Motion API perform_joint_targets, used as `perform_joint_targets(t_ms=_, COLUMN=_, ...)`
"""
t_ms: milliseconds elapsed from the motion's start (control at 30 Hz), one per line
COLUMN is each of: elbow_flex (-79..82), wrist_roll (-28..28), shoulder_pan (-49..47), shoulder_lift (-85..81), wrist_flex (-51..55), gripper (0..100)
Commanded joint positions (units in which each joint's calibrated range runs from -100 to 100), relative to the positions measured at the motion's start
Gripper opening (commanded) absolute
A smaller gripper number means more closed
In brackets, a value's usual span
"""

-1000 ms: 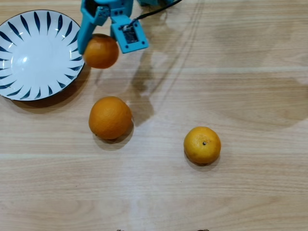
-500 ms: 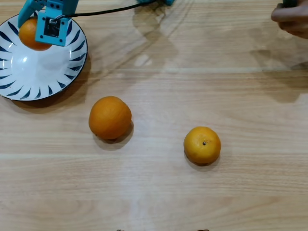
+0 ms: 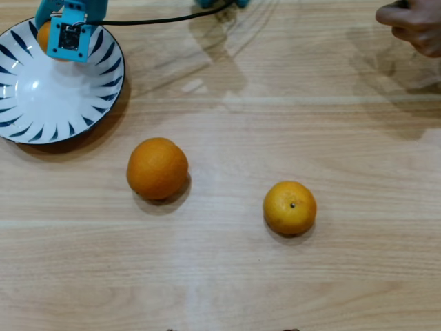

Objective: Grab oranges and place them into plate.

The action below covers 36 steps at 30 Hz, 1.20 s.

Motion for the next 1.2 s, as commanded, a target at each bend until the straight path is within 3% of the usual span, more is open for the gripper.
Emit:
perform_joint_targets(t_ms=0, elbow_flex=-0.79, wrist_roll=0.27, shoulder_pan=-0.14, shoulder_lift=-1.21, wrist_flex=2.09, gripper=45)
perform_joint_targets(t_ms=100, elbow_flex=-1.33, wrist_roll=0.32, shoulder_pan=0.10, shoulder_lift=-1.21, wrist_flex=6.47, gripper=48)
perform_joint_targets(t_ms=233, elbow_flex=-1.60, wrist_roll=0.32, shoulder_pan=-0.38, shoulder_lift=-1.55, wrist_flex=7.07, gripper=41)
perform_joint_targets(t_ms=433, elbow_flex=-5.32, wrist_roll=0.01, shoulder_pan=-7.32, shoulder_lift=-8.56, wrist_flex=7.59, gripper=19)
perform_joint_targets(t_ms=600, elbow_flex=-8.76, wrist_roll=-0.15, shoulder_pan=-21.27, shoulder_lift=-17.35, wrist_flex=6.99, gripper=2)
perform_joint_targets(t_ms=900, elbow_flex=-7.94, wrist_roll=0.12, shoulder_pan=-51.11, shoulder_lift=-21.33, wrist_flex=5.87, gripper=2)
perform_joint_targets(t_ms=1067, elbow_flex=-6.95, wrist_roll=-0.20, shoulder_pan=-59.25, shoulder_lift=-19.30, wrist_flex=0.46, gripper=2)
perform_joint_targets(t_ms=1167, elbow_flex=-15.73, wrist_roll=-0.20, shoulder_pan=-60.78, shoulder_lift=-10.34, wrist_flex=-0.75, gripper=2)
